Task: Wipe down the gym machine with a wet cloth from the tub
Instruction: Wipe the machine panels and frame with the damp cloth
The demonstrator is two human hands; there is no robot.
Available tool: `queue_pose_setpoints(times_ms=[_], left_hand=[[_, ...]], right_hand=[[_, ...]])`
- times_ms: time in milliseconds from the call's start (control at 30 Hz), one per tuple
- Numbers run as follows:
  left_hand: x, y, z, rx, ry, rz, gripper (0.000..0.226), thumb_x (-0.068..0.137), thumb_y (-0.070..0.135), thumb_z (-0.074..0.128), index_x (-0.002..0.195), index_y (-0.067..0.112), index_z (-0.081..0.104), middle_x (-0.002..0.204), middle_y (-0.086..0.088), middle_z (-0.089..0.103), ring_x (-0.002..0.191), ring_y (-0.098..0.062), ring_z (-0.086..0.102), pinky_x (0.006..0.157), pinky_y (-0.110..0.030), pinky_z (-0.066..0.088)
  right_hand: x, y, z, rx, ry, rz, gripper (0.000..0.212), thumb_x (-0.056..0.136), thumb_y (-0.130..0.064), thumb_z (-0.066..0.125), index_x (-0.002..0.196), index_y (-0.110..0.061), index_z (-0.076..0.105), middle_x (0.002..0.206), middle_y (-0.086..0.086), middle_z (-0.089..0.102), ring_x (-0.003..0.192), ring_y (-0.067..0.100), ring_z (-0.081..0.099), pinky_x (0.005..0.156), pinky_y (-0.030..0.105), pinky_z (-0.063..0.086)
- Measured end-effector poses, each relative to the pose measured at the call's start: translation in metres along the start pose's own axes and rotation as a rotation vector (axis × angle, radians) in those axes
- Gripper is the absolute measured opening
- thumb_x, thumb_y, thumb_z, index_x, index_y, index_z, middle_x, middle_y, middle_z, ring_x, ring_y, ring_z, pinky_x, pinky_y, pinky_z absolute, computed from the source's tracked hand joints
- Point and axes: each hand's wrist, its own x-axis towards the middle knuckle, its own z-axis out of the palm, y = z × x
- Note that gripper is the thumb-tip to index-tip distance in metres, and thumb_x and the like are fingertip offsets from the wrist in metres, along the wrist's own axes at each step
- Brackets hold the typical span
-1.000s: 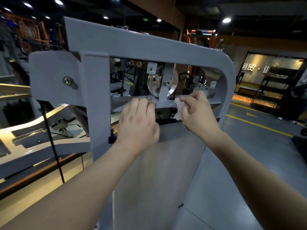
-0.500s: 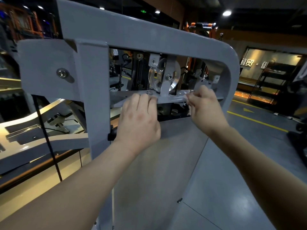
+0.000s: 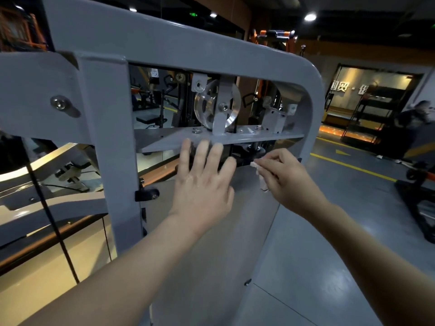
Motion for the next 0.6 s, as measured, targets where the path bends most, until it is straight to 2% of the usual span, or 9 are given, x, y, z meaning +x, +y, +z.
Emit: queue_pose_setpoints(times_ms=[133,200,333,467,600], left_hand=[[-0.006,-0.001,0.004,0.041,-0.048,0.021,0.031,0.081,0.031,0.058,0.100,0.008,0.066,0.134,-0.015,0.053,0.148,-0.039,0.030,0.125,-0.061,0.007],[-0.009,0.000,0.006,0.046,-0.053,0.025,0.034,0.083,0.032,0.053,0.102,0.007,0.067,0.134,-0.014,0.055,0.152,-0.039,0.023,0.125,-0.060,0.005],[-0.011,0.003,0.010,0.037,-0.088,-0.022,0.052,0.084,0.043,0.046,0.113,0.005,0.065,0.141,-0.013,0.051,0.156,-0.035,0.014,0.125,-0.059,0.006],[-0.017,0.009,0.019,-0.110,-0.095,-0.077,0.067,0.076,0.041,0.043,0.126,-0.001,0.060,0.141,-0.013,0.051,0.152,-0.030,0.025,0.123,-0.054,0.019],[-0.018,0.013,0.022,-0.208,-0.058,-0.135,0.070,0.069,0.039,0.044,0.124,-0.002,0.061,0.137,-0.013,0.054,0.145,-0.029,0.034,0.121,-0.046,0.020]], right_hand=[[0.018,0.003,-0.001,0.000,-0.089,0.025,0.020,0.100,-0.014,0.062,0.116,-0.010,0.073,0.111,0.006,0.061,0.103,0.025,0.056,0.088,0.021,0.034],[0.024,0.003,-0.003,-0.013,-0.144,0.021,0.017,0.099,-0.013,0.063,0.113,-0.012,0.073,0.112,0.006,0.062,0.106,0.026,0.055,0.089,0.026,0.034],[0.030,0.003,-0.003,-0.075,-0.215,-0.057,0.017,0.099,-0.013,0.063,0.110,-0.010,0.075,0.112,0.008,0.061,0.105,0.031,0.056,0.090,0.039,0.048],[0.040,-0.001,0.001,-0.113,-0.232,-0.054,0.014,0.100,-0.014,0.062,0.103,-0.009,0.074,0.106,0.010,0.059,0.101,0.032,0.055,0.085,0.038,0.047],[0.047,-0.021,0.012,-0.037,-0.262,-0.073,0.013,0.098,-0.013,0.060,0.097,-0.011,0.073,0.104,0.006,0.060,0.099,0.026,0.056,0.084,0.036,0.047]])
